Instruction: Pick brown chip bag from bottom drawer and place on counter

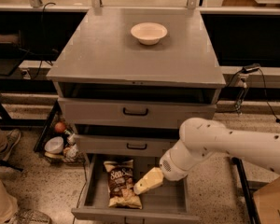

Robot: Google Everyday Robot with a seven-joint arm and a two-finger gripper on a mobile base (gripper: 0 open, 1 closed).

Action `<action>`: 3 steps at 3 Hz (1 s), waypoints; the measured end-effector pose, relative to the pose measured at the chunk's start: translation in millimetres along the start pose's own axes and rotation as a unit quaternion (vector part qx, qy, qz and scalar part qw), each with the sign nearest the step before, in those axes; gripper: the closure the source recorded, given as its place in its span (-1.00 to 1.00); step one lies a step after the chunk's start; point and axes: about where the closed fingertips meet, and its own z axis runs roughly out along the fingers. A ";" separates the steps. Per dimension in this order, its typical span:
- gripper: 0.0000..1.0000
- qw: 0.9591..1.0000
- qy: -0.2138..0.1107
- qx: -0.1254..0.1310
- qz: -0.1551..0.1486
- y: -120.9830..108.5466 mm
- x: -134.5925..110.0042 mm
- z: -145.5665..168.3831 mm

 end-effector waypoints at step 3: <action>-1.00 0.998 -0.057 -0.025 0.030 -4.3 -24.3 25.5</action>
Offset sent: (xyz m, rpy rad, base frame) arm 0.0141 0.0060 -0.0056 0.0184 -0.0306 -0.0716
